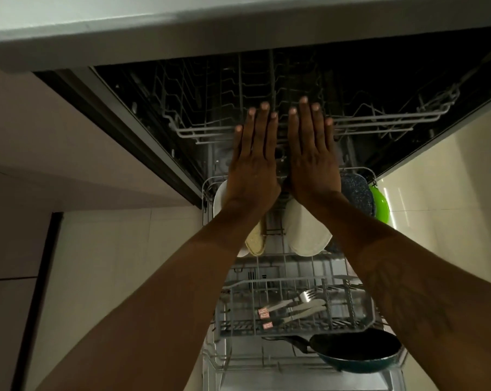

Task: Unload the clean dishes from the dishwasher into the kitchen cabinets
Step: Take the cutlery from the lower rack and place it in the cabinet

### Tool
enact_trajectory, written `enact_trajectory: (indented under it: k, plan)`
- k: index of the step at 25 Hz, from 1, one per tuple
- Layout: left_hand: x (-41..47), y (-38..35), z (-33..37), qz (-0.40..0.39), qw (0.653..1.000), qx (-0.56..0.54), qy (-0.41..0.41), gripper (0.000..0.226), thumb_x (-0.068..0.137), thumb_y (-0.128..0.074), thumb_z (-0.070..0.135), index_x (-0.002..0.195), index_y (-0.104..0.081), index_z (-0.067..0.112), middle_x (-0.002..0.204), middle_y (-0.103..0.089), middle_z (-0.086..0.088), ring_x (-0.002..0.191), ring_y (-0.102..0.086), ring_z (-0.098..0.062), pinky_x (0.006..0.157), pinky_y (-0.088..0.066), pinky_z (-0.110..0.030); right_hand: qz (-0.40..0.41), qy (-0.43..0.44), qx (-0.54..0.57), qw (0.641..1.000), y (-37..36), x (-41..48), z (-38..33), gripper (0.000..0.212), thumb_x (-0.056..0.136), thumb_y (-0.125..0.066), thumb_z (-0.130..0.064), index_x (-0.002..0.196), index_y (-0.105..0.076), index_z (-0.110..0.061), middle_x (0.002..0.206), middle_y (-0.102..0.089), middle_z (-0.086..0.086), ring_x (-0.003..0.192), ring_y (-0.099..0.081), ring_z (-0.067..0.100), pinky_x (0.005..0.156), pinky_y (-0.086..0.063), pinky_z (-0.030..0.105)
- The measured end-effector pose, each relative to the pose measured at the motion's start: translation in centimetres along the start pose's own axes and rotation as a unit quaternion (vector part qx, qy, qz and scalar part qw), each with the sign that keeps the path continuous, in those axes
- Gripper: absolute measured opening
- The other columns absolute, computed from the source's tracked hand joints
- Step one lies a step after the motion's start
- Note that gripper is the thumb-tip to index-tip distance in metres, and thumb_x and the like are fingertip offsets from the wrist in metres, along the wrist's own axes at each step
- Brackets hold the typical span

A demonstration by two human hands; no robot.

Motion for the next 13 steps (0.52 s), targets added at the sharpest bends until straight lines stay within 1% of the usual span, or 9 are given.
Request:
enact_trajectory:
  k: [2,4,5,7,8,10,11,12,13]
  plan:
    - [-0.2,-0.3,-0.2,-0.009,1.000,0.012,-0.010,0.091,0.082,-0.032,0.039,0.157,0.004,0.002,0.164,0.010,-0.019,0.151,0.010,-0.035,0.123,-0.002,-0.048,-0.010,0.007,0.003,1.000,-0.2,-0.2,0.0,0.123,0.078,-0.077,-0.044,0.158,0.008,-0.006,0.166,0.006,0.018,0.153,0.006,0.034,0.125,-0.002,0.048]
    - [-0.5,0.1,-0.1,-0.008,1.000,0.008,-0.012,0.095,0.081,-0.042,0.039,0.157,0.001,0.001,0.164,0.007,-0.020,0.151,0.008,-0.036,0.123,-0.002,-0.049,-0.016,0.009,0.009,1.000,0.4,-0.5,-0.2,0.121,0.078,-0.073,-0.050,0.158,0.007,-0.006,0.166,0.004,0.018,0.154,0.005,0.035,0.125,-0.002,0.048]
    - [-0.4,0.4,0.0,-0.003,1.000,0.003,-0.010,0.095,0.081,-0.044,0.038,0.156,-0.001,0.000,0.164,0.004,-0.021,0.152,0.006,-0.037,0.123,-0.004,-0.049,-0.014,0.009,0.015,1.000,1.0,-0.4,-0.3,0.116,0.081,-0.068,-0.054,0.158,0.004,-0.005,0.166,0.002,0.019,0.154,0.003,0.035,0.125,-0.002,0.048]
    - [-0.9,0.9,0.2,0.019,1.000,-0.018,0.003,0.090,0.083,-0.046,0.032,0.156,-0.007,-0.002,0.164,-0.003,-0.022,0.152,-0.001,-0.037,0.122,-0.008,-0.049,0.015,0.007,0.031,0.999,2.6,-0.6,-0.5,0.095,0.093,-0.050,-0.055,0.158,-0.006,-0.002,0.166,-0.007,0.020,0.154,-0.005,0.035,0.125,-0.005,0.046]
    - [-1.2,0.9,0.3,0.036,0.999,-0.039,0.008,0.085,0.085,-0.047,0.027,0.156,-0.010,-0.003,0.163,-0.007,-0.022,0.152,-0.004,-0.037,0.122,-0.010,-0.049,0.037,0.005,0.045,0.998,3.1,-0.8,-0.5,0.085,0.097,-0.044,-0.051,0.158,-0.012,-0.002,0.165,-0.011,0.020,0.153,-0.008,0.035,0.125,-0.006,0.046]
    - [-3.0,-0.7,1.0,0.053,0.995,-0.085,0.011,0.078,0.092,-0.052,0.022,0.156,-0.014,-0.001,0.164,-0.011,-0.020,0.152,-0.007,-0.034,0.123,-0.011,-0.046,0.060,0.016,0.092,0.994,3.4,-2.2,-0.7,0.072,0.098,-0.042,-0.039,0.158,-0.020,-0.004,0.163,-0.016,0.022,0.152,-0.014,0.036,0.124,-0.011,0.047]
    - [-4.6,-2.1,1.8,0.034,0.993,-0.109,0.009,0.078,0.092,-0.055,0.022,0.156,-0.015,0.001,0.164,-0.011,-0.017,0.152,-0.007,-0.032,0.123,-0.012,-0.045,0.051,0.023,0.119,0.991,2.9,-3.7,-0.9,0.069,0.097,-0.043,-0.033,0.158,-0.021,-0.007,0.163,-0.017,0.022,0.152,-0.015,0.036,0.124,-0.013,0.047]
    - [-6.6,-3.9,2.6,-0.006,0.990,-0.140,0.005,0.081,0.089,-0.059,0.020,0.156,-0.018,0.004,0.164,-0.014,-0.015,0.152,-0.010,-0.031,0.123,-0.016,-0.045,0.027,0.028,0.145,0.989,2.0,-5.6,-1.1,0.069,0.095,-0.043,-0.028,0.158,-0.022,-0.009,0.164,-0.016,0.022,0.152,-0.016,0.034,0.124,-0.015,0.047]
    - [-9.1,-6.0,3.5,-0.067,0.981,-0.179,0.001,0.080,0.085,-0.062,0.017,0.155,-0.025,0.006,0.161,-0.024,-0.015,0.150,-0.019,-0.032,0.120,-0.025,-0.044,-0.011,0.027,0.170,0.985,0.9,-8.0,-1.5,0.070,0.093,-0.041,-0.026,0.158,-0.022,-0.011,0.164,-0.015,0.021,0.152,-0.018,0.032,0.123,-0.018,0.047]
Point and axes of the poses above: each hand's wrist, its own x-axis towards the middle knuckle, its own y-axis out of the back of the hand, z = x × y, the point moved 8 cm from there along x, towards the middle knuckle
